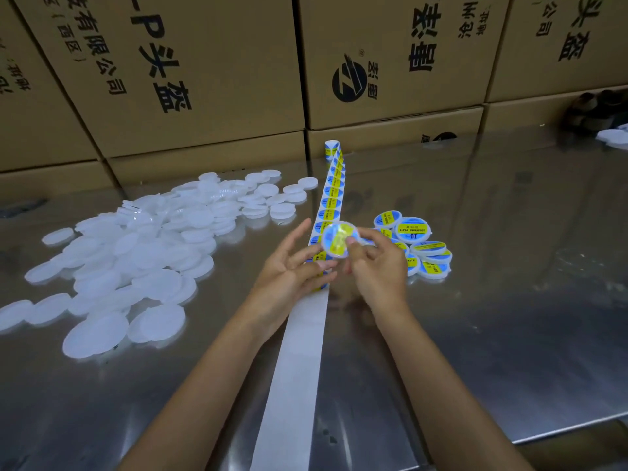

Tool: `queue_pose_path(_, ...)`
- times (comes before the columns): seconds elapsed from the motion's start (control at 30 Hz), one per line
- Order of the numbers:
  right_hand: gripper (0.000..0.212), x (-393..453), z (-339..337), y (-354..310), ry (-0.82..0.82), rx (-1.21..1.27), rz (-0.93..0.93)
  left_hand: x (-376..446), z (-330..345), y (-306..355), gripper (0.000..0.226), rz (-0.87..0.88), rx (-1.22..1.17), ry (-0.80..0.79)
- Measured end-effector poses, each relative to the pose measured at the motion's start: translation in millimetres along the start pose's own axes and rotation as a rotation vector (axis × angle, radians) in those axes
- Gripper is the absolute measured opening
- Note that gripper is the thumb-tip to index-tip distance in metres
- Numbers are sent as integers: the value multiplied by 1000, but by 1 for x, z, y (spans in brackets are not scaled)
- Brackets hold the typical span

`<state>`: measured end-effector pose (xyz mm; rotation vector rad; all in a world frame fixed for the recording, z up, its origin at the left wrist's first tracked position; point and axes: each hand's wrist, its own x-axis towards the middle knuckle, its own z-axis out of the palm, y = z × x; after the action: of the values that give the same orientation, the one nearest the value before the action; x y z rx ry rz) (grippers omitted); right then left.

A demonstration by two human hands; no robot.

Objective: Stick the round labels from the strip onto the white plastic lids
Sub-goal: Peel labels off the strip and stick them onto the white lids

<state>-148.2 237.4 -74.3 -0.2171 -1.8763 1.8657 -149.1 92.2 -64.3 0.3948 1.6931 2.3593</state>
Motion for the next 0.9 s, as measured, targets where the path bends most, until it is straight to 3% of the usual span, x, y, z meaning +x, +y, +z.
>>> queue_pose_path(0.1,26,17,-17,7,230,-44,67,4,-4,-4,54,9,97,175)
queue_pose_path(0.2,46,26,-27,10,298,-132,101,10,-14,-8,39,73,240,368)
queue_pose_path(0.33,56,25,-25,7,299,-204,59,31,-31,-6,33,107,459,583)
queue_pose_path(0.4,48,18,-18,6,263,-283,-42,48,-40,-1,23,100,586,610)
queue_pose_path(0.47,38,9,-7,6,125,-380,-171,70,-49,4,6,65,664,647)
queue_pose_path(0.6,32,3,13,4,-118,-627,-371,123,-60,8,35,-27,795,707)
queue_pose_path(0.9,21,14,18,12,-91,-654,-401,202,-72,3,66,-180,1220,664)
